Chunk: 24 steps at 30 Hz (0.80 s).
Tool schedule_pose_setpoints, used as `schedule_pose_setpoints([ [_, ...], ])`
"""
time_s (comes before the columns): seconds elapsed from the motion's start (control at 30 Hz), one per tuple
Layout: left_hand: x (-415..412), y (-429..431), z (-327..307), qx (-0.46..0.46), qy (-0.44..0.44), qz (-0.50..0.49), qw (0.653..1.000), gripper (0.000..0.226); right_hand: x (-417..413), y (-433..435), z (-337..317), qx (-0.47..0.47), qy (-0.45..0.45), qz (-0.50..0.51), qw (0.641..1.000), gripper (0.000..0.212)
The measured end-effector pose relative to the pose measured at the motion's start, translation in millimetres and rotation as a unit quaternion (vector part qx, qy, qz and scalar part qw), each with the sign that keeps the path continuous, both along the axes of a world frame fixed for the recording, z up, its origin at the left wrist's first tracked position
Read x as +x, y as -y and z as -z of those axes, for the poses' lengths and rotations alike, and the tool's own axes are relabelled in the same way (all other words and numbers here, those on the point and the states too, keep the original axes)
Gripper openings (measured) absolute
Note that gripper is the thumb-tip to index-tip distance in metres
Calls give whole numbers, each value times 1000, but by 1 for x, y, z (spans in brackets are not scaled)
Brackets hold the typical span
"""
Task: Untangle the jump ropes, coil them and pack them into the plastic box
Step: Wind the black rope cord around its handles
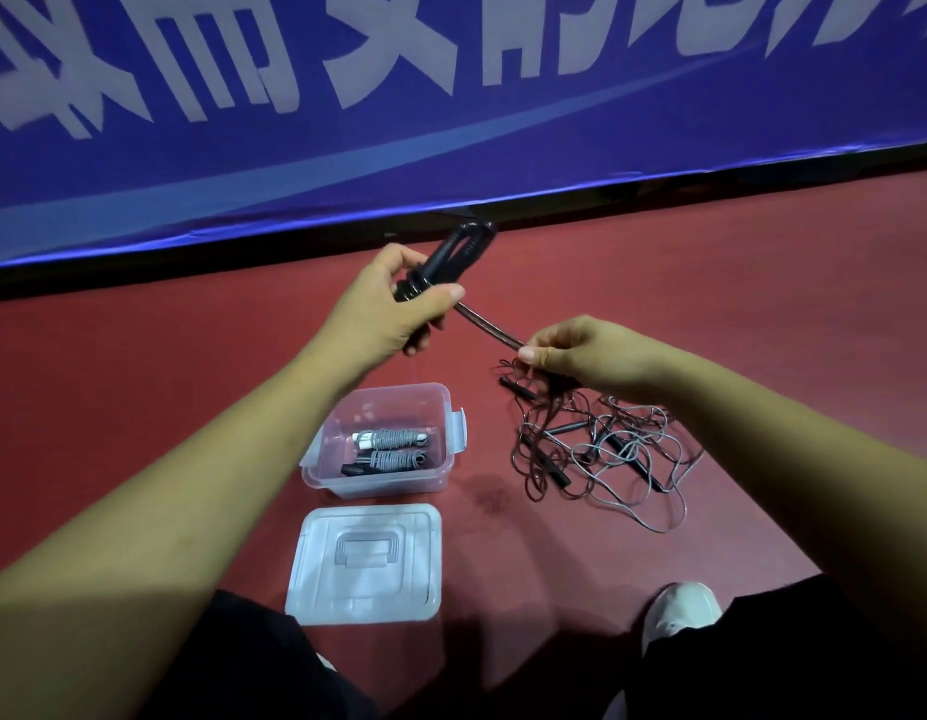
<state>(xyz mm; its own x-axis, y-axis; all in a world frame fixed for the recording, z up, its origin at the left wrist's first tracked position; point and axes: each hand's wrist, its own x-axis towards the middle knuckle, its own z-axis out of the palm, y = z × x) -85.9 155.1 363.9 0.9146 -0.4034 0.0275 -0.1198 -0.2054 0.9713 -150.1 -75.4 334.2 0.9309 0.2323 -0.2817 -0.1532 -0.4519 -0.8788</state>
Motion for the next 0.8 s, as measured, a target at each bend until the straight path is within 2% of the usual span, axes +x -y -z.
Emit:
schedule_pose_setpoints([
  [0.17,11,-17,1,58,-29,4,998,33,-2,-16,0,43,-19,39,998,25],
  [0.27,17,-26,7,134,60,-39,988,37,-1,-26,-4,55,-10,55,997,22],
  [0.33,22,-32,13,207,123,-68,968,38,-1,-34,-8,60,-18,42,997,22],
  [0.47,28,-40,27,305,161,-88,934,36,-9,-56,-16,35,-25,8,999,22],
  [0.6,34,-45,32,421,245,-119,865,36,-18,-69,-25,19,-48,-11,999,21],
  [0.7,44,-54,34,455,222,-135,852,38,-19,-68,-33,1,-45,3,999,17],
  [0.8,45,-53,42,481,175,-104,852,43,-15,-65,-41,3,30,29,999,17],
])
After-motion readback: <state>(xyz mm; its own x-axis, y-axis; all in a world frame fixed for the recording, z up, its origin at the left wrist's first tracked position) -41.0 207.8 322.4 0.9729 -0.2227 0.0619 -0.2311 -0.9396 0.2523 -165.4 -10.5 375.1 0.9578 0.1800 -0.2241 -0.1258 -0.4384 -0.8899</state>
